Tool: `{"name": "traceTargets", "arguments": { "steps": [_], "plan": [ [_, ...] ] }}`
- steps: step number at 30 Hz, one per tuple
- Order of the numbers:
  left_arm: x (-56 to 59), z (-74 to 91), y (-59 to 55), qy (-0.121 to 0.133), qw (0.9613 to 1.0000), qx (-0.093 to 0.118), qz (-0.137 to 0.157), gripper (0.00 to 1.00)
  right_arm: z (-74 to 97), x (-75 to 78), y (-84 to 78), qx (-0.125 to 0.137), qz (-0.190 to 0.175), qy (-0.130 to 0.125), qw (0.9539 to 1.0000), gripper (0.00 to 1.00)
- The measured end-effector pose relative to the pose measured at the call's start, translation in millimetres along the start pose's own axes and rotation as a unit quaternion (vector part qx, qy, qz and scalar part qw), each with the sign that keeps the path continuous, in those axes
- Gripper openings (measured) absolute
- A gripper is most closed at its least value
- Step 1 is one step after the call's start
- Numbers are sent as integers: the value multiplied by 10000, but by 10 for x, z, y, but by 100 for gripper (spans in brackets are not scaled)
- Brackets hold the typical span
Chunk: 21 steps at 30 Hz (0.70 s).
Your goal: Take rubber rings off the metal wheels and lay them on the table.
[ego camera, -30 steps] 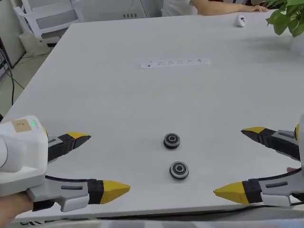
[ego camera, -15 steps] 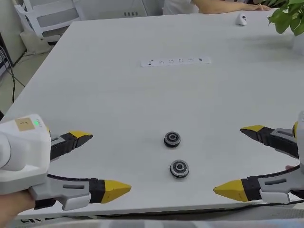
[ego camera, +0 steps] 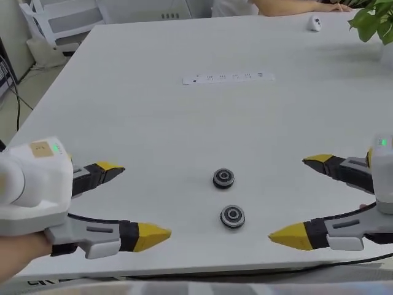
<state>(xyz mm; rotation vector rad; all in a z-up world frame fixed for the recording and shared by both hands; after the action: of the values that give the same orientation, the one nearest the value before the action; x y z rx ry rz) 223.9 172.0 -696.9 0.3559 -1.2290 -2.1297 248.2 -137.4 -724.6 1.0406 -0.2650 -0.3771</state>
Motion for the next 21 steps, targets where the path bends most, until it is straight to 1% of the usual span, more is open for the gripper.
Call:
{"name": "traceTargets", "arguments": {
  "steps": [3,5,11,14,16,21],
  "plan": [
    [-7,-41,24,-41,10000,-1,-26,87,-27,17,-1,-14,-4,21,10000,98],
    [2,-66,37,-78,10000,-1,-44,86,-37,22,5,-26,10,50,10000,95],
    [3,-162,57,-195,9997,-38,-111,85,-89,51,7,-35,25,91,9999,95],
    [-3,-228,58,-242,9994,-100,-208,82,-117,67,0,-38,-1,116,9999,94],
    [-2,-273,61,-278,9992,-138,-241,82,-138,69,0,-40,-2,139,9999,94],
    [-8,-381,69,-409,9988,-135,-227,81,-210,83,-16,-71,60,200,9998,92]
  ]
}}
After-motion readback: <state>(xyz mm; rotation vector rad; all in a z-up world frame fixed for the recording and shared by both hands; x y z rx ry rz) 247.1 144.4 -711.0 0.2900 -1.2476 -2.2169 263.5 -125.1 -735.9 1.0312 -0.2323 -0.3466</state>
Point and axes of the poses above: the centre of the closed fingertips' face, and the gripper's own axes: z roughly backward along the fingers, x roughly to its right, y roughly out of its top, the point moved 9 cm from there along z, roughly backward along the fingers, and after that the axes turned 5 degrees about z, right-handed, at the moved point
